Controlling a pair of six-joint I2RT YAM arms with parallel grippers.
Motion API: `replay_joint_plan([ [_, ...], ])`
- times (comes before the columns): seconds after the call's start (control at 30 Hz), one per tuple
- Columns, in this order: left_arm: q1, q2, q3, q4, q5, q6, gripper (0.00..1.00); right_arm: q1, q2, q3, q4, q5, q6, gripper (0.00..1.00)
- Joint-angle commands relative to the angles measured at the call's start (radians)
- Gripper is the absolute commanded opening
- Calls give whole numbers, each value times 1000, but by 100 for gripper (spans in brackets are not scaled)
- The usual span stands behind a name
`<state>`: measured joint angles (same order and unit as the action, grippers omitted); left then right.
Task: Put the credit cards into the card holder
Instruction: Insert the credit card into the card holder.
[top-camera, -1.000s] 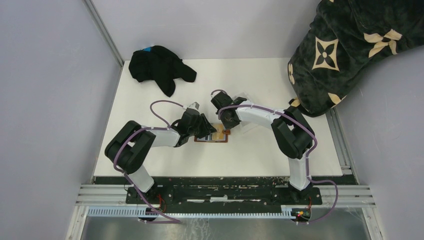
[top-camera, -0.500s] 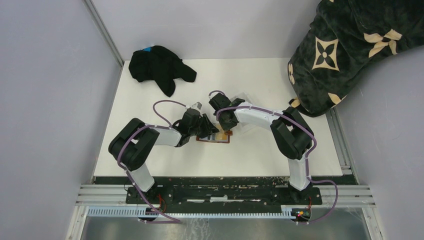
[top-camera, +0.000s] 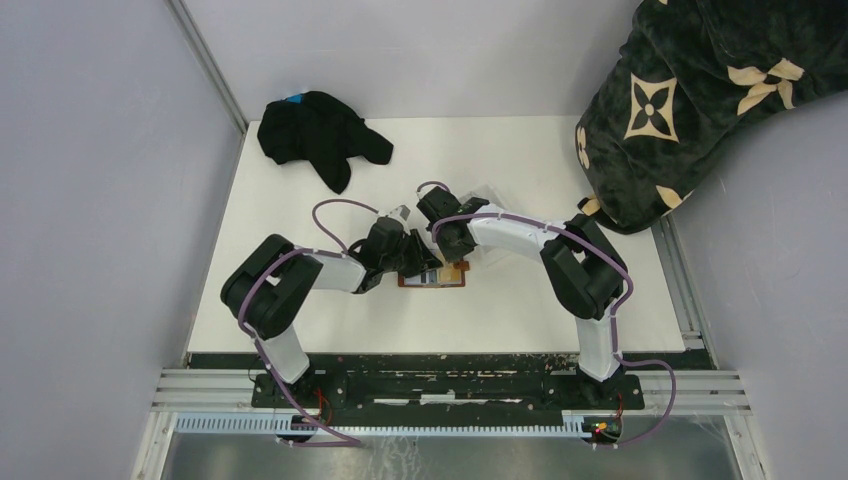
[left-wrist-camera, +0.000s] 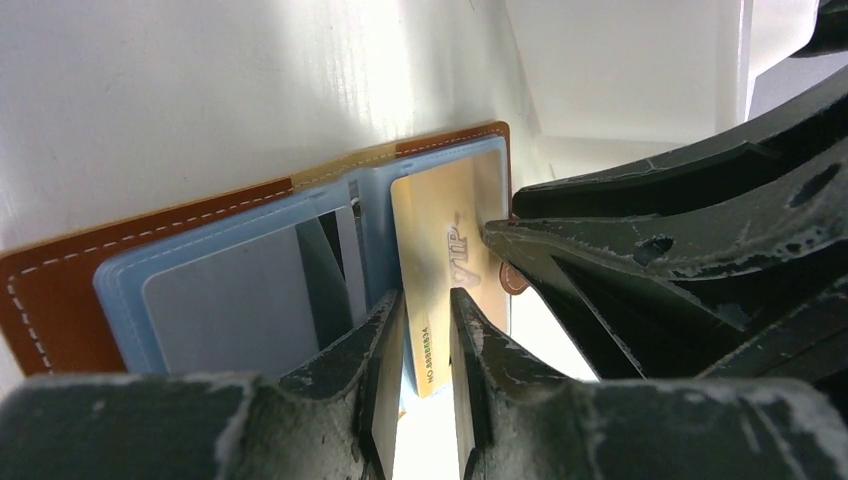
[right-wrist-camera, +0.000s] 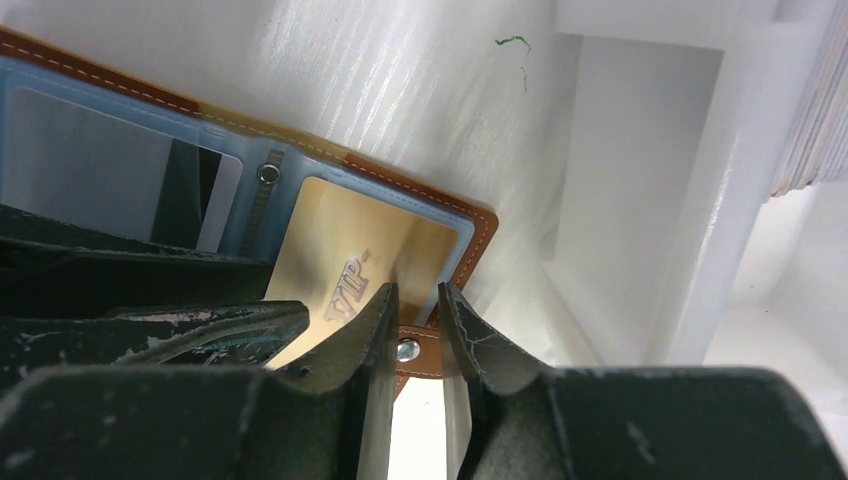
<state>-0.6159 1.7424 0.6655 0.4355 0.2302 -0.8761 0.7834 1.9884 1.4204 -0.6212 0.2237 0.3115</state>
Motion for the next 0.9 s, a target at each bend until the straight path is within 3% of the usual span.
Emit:
replay_joint_plan([
  [0.0,-12,34,17,-79,-20,75,33,5,-58,42,10,57,-17,28],
  [0.37,3,31,14,-100,-58,80,35,-1,-90,14,-20,138,-29,30],
  [0.87,30,38,16,-113,-34,105,35,-16,-4,-4,-29,150,13,20],
])
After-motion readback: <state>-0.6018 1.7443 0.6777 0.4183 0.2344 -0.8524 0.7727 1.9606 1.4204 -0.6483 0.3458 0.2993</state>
